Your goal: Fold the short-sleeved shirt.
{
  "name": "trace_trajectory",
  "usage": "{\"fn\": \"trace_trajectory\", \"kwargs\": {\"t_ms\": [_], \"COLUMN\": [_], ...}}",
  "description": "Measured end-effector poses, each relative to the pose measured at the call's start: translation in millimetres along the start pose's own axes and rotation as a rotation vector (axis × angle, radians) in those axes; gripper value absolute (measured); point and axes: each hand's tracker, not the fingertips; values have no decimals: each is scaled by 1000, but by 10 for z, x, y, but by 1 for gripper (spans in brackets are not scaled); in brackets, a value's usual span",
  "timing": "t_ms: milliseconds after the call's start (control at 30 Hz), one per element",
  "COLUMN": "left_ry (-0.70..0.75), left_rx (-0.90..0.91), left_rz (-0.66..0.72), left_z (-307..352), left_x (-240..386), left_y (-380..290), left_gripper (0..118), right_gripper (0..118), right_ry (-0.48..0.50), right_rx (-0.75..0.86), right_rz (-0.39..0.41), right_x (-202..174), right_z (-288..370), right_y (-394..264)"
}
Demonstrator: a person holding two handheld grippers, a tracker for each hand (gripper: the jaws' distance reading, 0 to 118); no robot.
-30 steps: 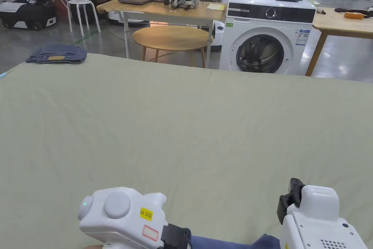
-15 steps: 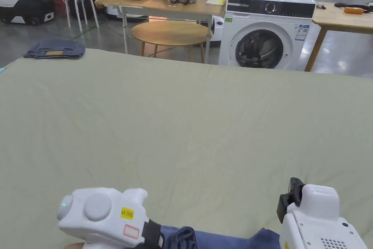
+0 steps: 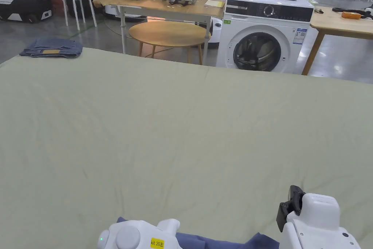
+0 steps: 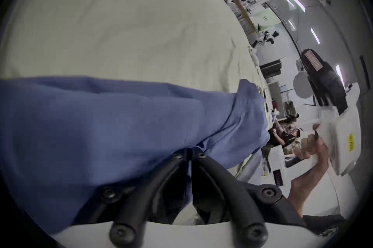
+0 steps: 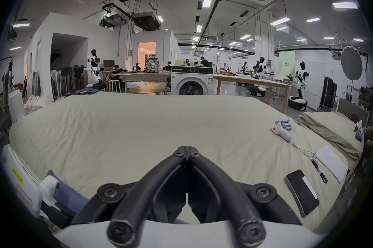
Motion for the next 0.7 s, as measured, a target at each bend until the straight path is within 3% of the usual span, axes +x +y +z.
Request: {"fn": "trace_trajectory", "kwargs": {"t_ms": [300,467,500,700], "left_ry": [48,40,47,158], "left_rx": [16,135,154,216], "left_rz": [-41,-46,-40,2], "left_z": [170,796,1096,1772], "left_x": [12,-125,165,-409], "left_y": [87,206,54,80], "left_gripper": [0,0,0,0], "right_gripper": [0,0,0,0], "right_ry": [-5,-2,1,14], "right_rx": [18,20,21,27], "right_rz": [17,22,23,28], "right_x": [18,11,7,-57], "right_z": [60,52,47,28], "right_y": [27,55,57,84]}}
